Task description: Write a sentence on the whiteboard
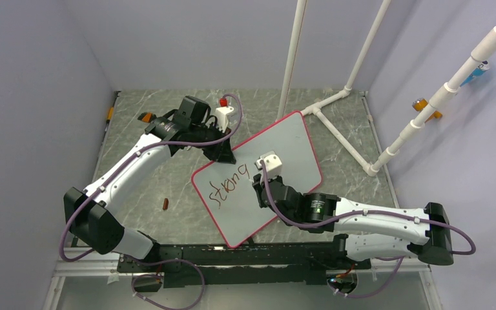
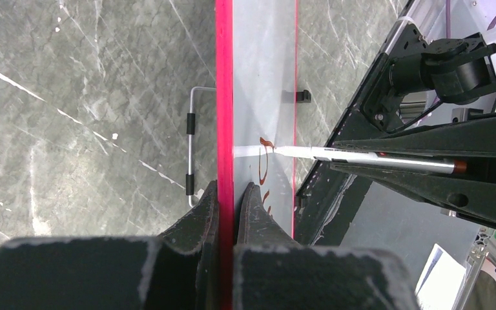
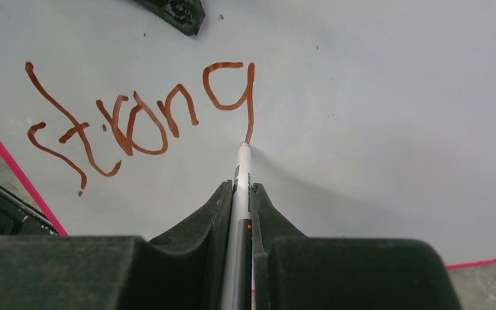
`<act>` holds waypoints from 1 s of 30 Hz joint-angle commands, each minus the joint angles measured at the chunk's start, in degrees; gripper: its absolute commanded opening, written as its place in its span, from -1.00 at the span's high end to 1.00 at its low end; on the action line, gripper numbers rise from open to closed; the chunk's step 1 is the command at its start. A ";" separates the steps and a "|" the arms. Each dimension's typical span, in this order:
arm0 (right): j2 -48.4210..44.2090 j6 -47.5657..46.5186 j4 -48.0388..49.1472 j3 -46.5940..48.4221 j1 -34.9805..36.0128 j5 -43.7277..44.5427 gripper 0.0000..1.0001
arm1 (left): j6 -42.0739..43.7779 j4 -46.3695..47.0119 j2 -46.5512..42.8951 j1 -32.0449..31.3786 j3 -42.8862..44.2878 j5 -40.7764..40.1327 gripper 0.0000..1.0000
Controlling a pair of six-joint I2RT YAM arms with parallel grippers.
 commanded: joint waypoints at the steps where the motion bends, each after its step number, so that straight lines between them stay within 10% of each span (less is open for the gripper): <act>1: 1.61 2.59 -2.48 -2.24 0.44 -3.50 1.00 | 10.04 5.11 -1.33 0.18 0.37 -13.07 1.00; 30: -11.45 -1.42 5.09 0.67 1.01 -0.98 1.00 | 10.22 4.84 -1.33 0.16 0.48 -13.07 1.00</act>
